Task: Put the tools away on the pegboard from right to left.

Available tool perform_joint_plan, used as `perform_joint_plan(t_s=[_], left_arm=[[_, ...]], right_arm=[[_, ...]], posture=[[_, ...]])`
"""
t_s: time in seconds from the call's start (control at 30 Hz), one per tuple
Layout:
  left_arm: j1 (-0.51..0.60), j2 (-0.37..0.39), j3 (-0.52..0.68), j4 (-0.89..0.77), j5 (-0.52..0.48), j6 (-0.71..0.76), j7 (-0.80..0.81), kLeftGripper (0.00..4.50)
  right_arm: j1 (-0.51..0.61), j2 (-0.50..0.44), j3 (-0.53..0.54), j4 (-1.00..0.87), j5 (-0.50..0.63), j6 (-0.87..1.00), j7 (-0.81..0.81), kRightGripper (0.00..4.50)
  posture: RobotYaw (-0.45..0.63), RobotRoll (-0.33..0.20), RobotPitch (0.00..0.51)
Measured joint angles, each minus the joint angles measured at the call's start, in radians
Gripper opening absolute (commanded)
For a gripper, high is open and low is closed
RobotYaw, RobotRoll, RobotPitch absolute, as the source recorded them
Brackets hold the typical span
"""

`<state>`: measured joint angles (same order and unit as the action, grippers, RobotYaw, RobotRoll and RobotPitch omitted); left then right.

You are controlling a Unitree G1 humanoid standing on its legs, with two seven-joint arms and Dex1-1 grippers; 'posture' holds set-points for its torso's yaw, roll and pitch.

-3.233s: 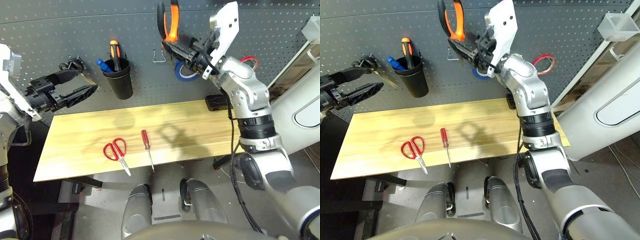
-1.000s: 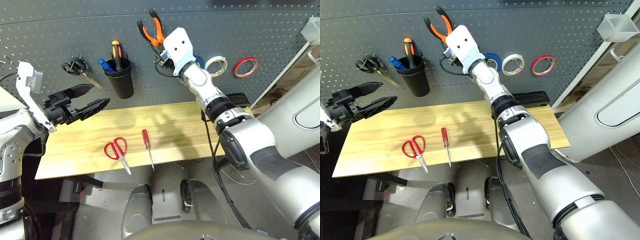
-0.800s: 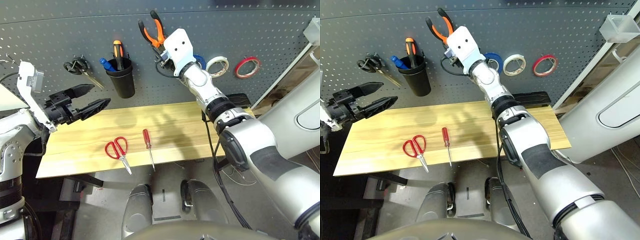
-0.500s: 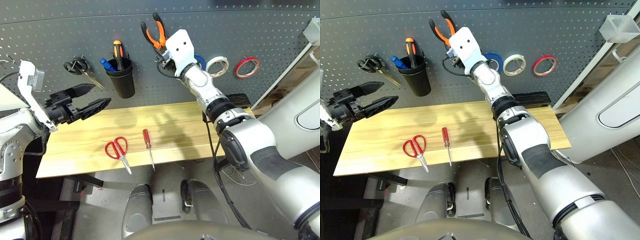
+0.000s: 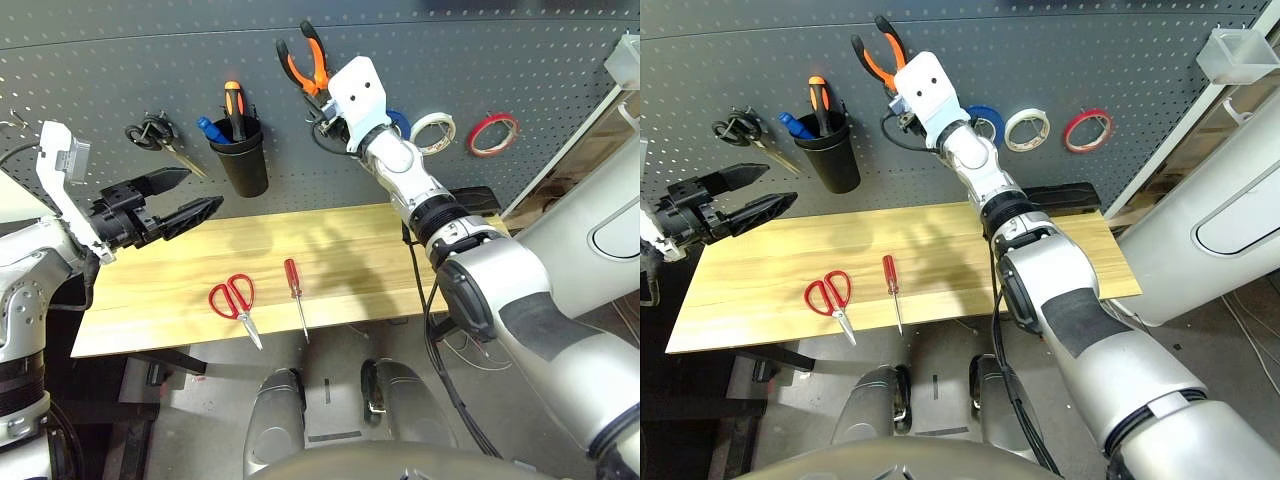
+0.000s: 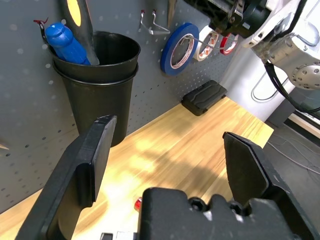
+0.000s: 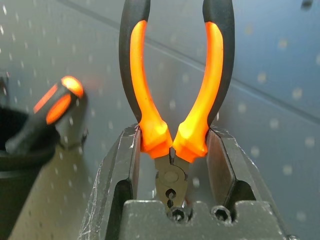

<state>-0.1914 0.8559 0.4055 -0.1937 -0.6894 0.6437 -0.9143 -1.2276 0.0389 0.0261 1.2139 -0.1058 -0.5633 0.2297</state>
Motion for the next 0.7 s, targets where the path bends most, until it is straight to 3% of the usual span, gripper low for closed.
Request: perform_joint_plan(t_s=[0.7], left_arm=[[-0.012, -0.002, -0.019, 0.000, 0.000, 0.008, 0.000, 4.50]], right_arm=[[-0.002, 0.008, -0.001, -0.001, 0.011, -0.013, -0.008, 2.02]], posture=[[0.07, 0.000, 0.107]])
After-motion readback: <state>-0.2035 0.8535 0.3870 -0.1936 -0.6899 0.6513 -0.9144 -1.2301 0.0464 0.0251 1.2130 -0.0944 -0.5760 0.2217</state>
